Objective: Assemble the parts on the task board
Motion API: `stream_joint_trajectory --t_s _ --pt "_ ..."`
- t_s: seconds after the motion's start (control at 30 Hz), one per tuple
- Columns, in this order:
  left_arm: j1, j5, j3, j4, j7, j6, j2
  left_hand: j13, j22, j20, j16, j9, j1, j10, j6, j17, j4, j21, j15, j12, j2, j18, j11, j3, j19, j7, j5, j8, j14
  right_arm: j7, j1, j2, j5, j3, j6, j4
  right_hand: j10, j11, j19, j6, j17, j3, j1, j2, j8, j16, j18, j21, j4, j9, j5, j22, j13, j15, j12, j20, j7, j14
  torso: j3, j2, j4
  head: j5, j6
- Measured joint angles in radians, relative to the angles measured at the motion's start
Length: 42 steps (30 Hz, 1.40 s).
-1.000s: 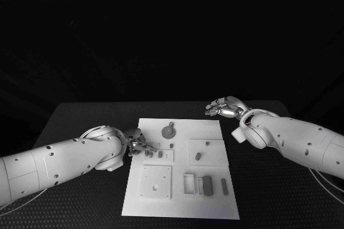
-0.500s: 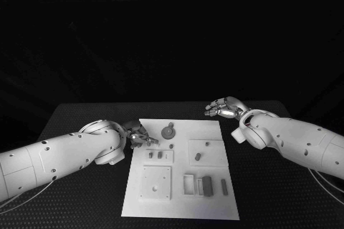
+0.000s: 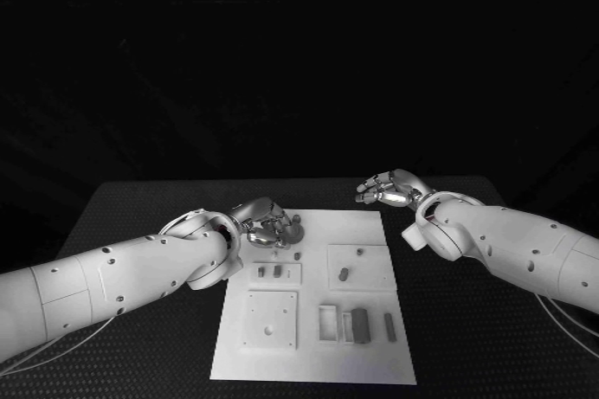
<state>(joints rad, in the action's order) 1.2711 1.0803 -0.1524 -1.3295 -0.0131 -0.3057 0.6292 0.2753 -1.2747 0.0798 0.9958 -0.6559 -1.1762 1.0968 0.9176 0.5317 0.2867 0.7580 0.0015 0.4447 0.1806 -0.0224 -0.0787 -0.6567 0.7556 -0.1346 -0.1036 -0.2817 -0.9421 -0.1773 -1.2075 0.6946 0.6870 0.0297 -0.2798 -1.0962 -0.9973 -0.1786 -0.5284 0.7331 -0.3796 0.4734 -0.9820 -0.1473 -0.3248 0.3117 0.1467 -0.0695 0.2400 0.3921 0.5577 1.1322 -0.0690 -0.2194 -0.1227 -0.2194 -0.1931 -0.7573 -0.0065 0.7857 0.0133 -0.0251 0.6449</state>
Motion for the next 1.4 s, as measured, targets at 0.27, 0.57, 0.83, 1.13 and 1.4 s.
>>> stream_joint_trajectory --t_s 0.27,0.57,0.83,1.13,1.4 --pt "-0.007 0.086 -0.021 0.042 0.059 -0.022 -0.046 -0.049 -0.021 0.007 0.048 0.032 -0.004 0.034 0.012 0.008 -0.002 0.001 -0.015 -0.115 0.002 0.006 -0.009 0.022 0.04 -0.003 0.008 0.013 -0.038 0.0 0.0 0.0 0.0 0.0 0.0 0.004 0.0 0.0 0.0 0.0 0.0 0.0 0.0 0.0 0.0 0.0 0.0 0.0 0.0 0.0 0.0 0.0 0.0 0.0 0.0 0.0 0.0 0.0 0.0001 0.001 -0.0008 -0.003 0.001" --pt "-0.019 0.176 -0.025 0.086 0.066 -0.022 -0.08 -0.063 -0.033 0.031 0.152 0.055 -0.004 0.07 0.028 0.042 -0.006 0.053 -0.036 -0.172 0.002 -0.016 0.004 0.034 0.114 -0.001 0.012 0.018 -0.096 0.0 0.0 0.001 0.0 0.0 0.0 -0.001 0.0 0.0 0.0 0.0 0.0 0.0 0.0 0.0 0.0 0.0 0.0 0.0 0.0 0.0 0.0 0.0 0.0 0.0 0.0 0.0 0.0 0.0 -0.0005 0.003 -0.0014 -0.008 0.003" --pt "-0.031 0.233 -0.027 0.113 0.068 -0.018 -0.103 -0.07 -0.033 0.038 0.174 0.064 -0.002 0.072 0.028 0.044 -0.009 0.065 -0.037 -0.202 0.004 -0.018 0.003 0.037 0.12 -0.001 0.003 0.027 -0.098 0.0 0.0 0.002 0.0 0.0 -0.001 -0.004 0.0 0.0 0.0 0.0 0.0 0.0 0.0 0.0 0.0 0.0 0.0 0.0 0.0 -0.001 0.0 0.001 0.0 0.0 0.0 0.0 0.0 0.0 -0.0005 0.003 -0.0013 -0.014 0.007" --pt "-0.032 0.272 -0.026 0.134 0.052 0.005 -0.11 -0.077 -0.033 0.034 0.186 0.07 0.012 0.059 0.028 0.041 -0.015 0.074 -0.03 -0.23 0.005 -0.022 -0.01 0.042 0.124 -0.001 0.012 0.027 -0.105 0.0 0.0 0.002 0.0 0.0 -0.001 -0.007 0.0 0.0 0.0 0.0 0.001 0.0 0.0 0.0 0.0 0.0 0.0 0.0 0.0 -0.001 0.0 0.001 0.0 0.0 0.0 0.0 0.0 0.0 0.0002 0.001 -0.0008 -0.014 0.01" --pt "-0.04 0.291 -0.026 0.145 0.041 0.021 -0.121 -0.077 -0.033 0.04 0.209 0.073 0.015 0.062 0.033 0.041 -0.015 0.094 -0.027 -0.236 0.002 -0.022 -0.007 0.042 0.136 -0.001 0.016 0.027 -0.109 0.0 0.0 0.002 0.0 0.0 -0.001 -0.008 0.0 0.0 0.0 0.0 0.001 0.0 0.0 0.0 0.0 0.0 0.0 0.0 0.0 -0.001 0.0 0.001 0.0 0.0 0.0 0.0 0.0 0.0 0.0001 0.0 -0.0007 -0.014 0.01"
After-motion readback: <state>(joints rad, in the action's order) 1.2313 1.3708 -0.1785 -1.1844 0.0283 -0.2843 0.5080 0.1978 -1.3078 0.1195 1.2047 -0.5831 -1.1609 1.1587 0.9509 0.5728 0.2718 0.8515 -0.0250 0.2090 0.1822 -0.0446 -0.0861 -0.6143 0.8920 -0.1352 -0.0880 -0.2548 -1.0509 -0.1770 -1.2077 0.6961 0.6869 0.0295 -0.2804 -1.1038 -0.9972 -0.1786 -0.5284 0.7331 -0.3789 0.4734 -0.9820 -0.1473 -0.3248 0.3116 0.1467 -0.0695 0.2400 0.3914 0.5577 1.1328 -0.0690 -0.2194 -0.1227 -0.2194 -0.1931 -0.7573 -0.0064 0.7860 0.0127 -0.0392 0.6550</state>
